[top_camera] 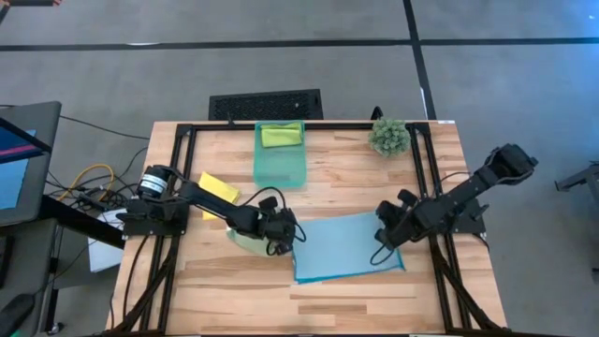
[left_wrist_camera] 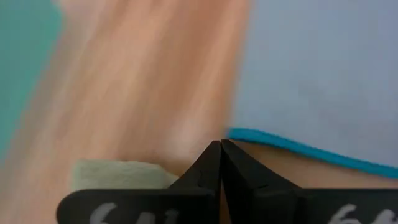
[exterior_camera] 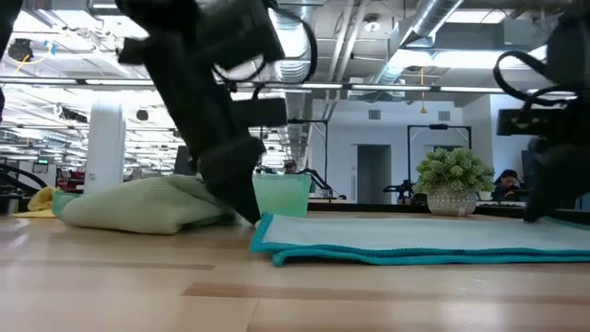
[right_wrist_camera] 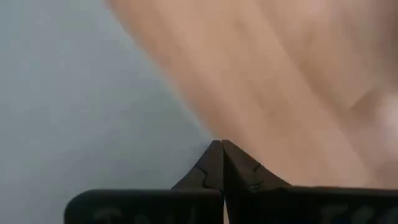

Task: Fold microfiber towels
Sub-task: Fold the blue microfiber cloth

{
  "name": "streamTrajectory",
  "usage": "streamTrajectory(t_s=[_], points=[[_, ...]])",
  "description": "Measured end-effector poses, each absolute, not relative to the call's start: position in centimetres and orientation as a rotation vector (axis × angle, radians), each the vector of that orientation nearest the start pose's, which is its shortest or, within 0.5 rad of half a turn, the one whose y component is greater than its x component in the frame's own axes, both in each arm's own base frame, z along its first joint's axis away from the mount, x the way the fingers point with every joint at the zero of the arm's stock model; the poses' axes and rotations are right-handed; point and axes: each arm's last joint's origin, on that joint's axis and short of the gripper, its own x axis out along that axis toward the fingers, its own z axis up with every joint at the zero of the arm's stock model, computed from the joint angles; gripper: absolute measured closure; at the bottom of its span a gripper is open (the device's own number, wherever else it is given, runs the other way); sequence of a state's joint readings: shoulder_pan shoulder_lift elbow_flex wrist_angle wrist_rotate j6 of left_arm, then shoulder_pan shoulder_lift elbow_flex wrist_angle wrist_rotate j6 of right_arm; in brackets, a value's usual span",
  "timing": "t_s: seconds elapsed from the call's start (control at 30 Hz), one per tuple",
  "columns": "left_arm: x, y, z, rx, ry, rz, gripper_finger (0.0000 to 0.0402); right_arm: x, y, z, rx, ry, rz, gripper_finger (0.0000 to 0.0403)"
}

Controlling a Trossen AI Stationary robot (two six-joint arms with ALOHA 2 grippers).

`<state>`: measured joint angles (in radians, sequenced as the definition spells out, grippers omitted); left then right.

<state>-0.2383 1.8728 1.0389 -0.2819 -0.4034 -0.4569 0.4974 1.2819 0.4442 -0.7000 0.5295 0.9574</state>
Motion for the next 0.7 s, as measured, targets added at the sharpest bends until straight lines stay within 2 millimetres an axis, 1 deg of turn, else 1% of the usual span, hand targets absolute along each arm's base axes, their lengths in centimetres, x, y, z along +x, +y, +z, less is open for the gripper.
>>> streamTrajectory(t_s=[0.07,0.13,0.2,0.27,0.4,0.5,0.6,0.7], points=[[34.4,-7.9,14.2,-0.061,0.942,0.367,0.04,14.6,5.8,12.3,0.019,1.123,-0.644,0.0388],[34.5,-8.4,14.9,-0.041,0.901,0.383,0.04,15.0,5.9,12.6,-0.017,1.105,-0.63,0.039],[34.3,-8.5,14.6,-0.013,0.905,0.409,0.04,15.5,6.4,13.1,-0.029,1.091,-0.572,0.0388],[34.5,-8.2,14.0,-0.011,0.916,0.419,0.04,16.0,7.2,13.3,-0.013,1.092,-0.476,0.0384],[34.8,-7.5,12.7,-0.022,0.964,0.414,0.04,16.8,9.0,13.4,0.1,1.063,-0.25,0.0378],[35.1,-7.4,12.1,-0.041,0.99,0.37,0.04,16.7,10.1,13.2,0.161,1.048,-0.131,0.038],[35.0,-7.3,12.0,-0.023,1.003,0.384,0.04,16.3,10.6,12.9,0.154,1.057,-0.089,0.0386],[34.6,-7.3,12.4,0.018,1.028,0.416,0.04,15.8,10.5,12.4,0.144,1.07,-0.089,0.0387]])
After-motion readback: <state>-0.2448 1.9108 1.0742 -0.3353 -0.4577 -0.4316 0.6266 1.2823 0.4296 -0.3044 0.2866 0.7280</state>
